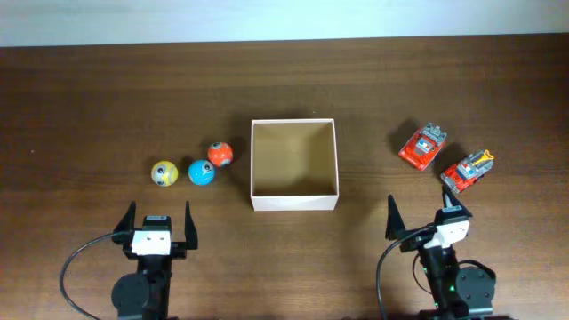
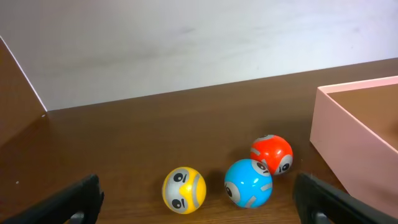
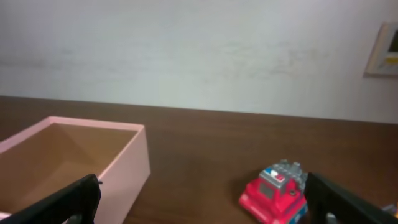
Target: Pack container
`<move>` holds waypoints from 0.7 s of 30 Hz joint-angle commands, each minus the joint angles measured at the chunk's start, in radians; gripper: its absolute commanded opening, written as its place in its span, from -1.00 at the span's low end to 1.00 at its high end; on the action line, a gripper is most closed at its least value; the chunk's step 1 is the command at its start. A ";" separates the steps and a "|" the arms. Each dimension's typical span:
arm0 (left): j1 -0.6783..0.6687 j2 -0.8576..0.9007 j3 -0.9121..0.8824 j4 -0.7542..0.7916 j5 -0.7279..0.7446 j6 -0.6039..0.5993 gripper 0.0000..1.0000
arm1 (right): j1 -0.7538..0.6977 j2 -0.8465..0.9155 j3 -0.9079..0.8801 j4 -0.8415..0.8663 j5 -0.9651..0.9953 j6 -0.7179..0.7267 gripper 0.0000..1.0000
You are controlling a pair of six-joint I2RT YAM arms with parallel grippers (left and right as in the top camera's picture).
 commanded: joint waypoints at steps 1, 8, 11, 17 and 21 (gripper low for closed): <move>0.000 -0.010 -0.005 -0.002 0.011 0.013 0.99 | 0.003 0.027 0.152 -0.052 -0.027 0.031 0.97; 0.000 -0.010 -0.005 -0.002 0.011 0.013 0.99 | 0.003 0.314 0.528 -0.358 0.080 0.031 0.97; 0.000 -0.010 -0.005 -0.002 0.011 0.013 0.98 | 0.003 0.502 0.710 -0.506 0.132 0.031 0.97; 0.000 -0.010 -0.005 -0.002 0.011 0.013 0.98 | 0.003 0.924 1.061 -0.745 0.090 0.031 0.97; 0.000 -0.010 -0.005 -0.002 0.011 0.013 0.99 | 0.003 1.145 1.173 -0.756 -0.061 0.031 0.97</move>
